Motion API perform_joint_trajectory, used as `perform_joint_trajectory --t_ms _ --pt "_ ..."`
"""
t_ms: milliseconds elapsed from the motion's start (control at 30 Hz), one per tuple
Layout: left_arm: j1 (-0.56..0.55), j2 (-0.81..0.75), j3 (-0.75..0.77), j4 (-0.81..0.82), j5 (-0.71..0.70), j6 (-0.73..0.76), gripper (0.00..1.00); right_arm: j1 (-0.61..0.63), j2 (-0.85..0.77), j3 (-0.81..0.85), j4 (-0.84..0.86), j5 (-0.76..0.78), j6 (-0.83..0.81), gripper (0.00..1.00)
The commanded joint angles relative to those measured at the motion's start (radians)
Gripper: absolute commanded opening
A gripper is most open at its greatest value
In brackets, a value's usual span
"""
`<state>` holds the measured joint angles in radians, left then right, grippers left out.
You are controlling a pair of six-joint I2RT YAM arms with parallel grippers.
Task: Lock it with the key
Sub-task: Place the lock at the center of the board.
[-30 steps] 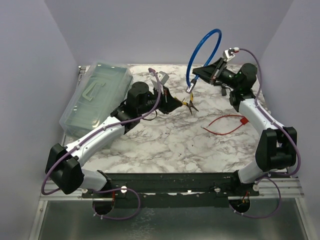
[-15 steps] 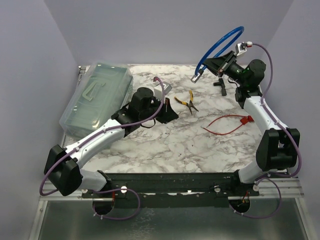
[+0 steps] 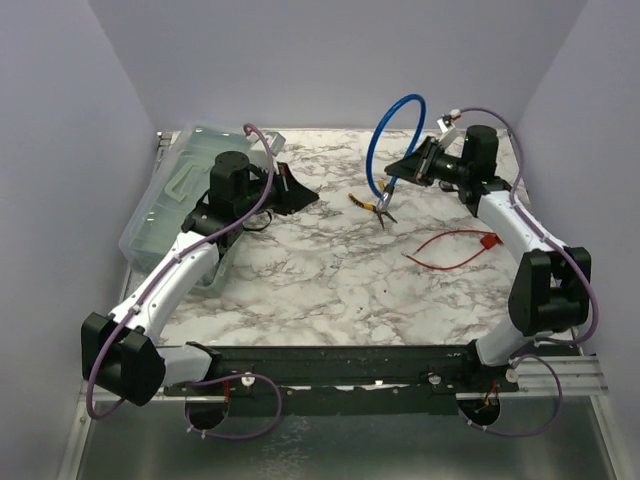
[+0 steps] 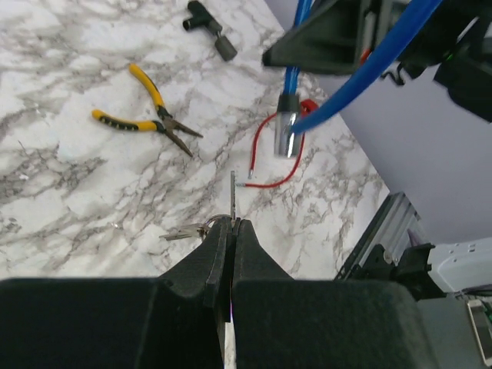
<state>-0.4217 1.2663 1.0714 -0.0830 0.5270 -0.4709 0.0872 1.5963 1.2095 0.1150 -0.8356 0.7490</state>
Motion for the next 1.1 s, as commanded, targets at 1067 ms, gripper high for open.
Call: perform_joint_trajectory --t_ms 1067 --pt "0.140 -0.087 0.020 -0.038 -0.086 0.018 0.00 0.499 0.457 0.186 -0.517 0.240 -0.309 0.16"
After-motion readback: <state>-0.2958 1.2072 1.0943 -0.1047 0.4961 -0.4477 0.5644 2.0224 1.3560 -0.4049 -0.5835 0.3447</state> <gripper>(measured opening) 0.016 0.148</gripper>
